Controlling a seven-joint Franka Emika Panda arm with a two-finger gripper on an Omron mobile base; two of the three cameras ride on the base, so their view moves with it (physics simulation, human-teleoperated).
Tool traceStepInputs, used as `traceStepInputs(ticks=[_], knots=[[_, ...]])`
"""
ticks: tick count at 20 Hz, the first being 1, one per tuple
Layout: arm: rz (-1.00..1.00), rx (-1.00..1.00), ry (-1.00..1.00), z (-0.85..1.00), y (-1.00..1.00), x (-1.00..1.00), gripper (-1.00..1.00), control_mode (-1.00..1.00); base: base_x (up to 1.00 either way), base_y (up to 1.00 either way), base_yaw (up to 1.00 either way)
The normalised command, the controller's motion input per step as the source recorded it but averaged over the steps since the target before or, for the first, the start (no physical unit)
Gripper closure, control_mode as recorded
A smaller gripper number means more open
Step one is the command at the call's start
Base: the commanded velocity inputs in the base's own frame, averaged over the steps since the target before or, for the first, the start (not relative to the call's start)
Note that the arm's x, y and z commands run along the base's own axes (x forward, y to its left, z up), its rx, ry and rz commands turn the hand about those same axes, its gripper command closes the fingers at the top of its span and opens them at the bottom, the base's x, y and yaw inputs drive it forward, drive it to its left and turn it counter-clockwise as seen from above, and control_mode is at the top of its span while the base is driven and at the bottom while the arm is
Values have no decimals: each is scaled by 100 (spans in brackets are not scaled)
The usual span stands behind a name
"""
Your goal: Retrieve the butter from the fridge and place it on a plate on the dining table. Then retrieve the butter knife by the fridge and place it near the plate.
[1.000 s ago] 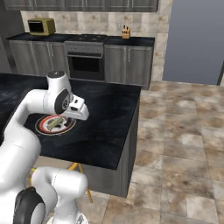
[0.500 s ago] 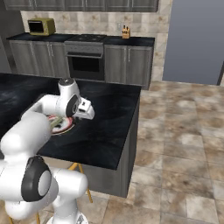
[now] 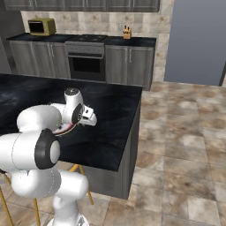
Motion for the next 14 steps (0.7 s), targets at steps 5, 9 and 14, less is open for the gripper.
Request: traceStepInputs(ticks=[5,9,14], knots=[[0,0,9,-41,20,35,100,-100,0,0,0],[0,0,5,-46,10,22,100,-100,0,0,0],[0,0,0,-52,2,14,100,-100,0,0,0]])
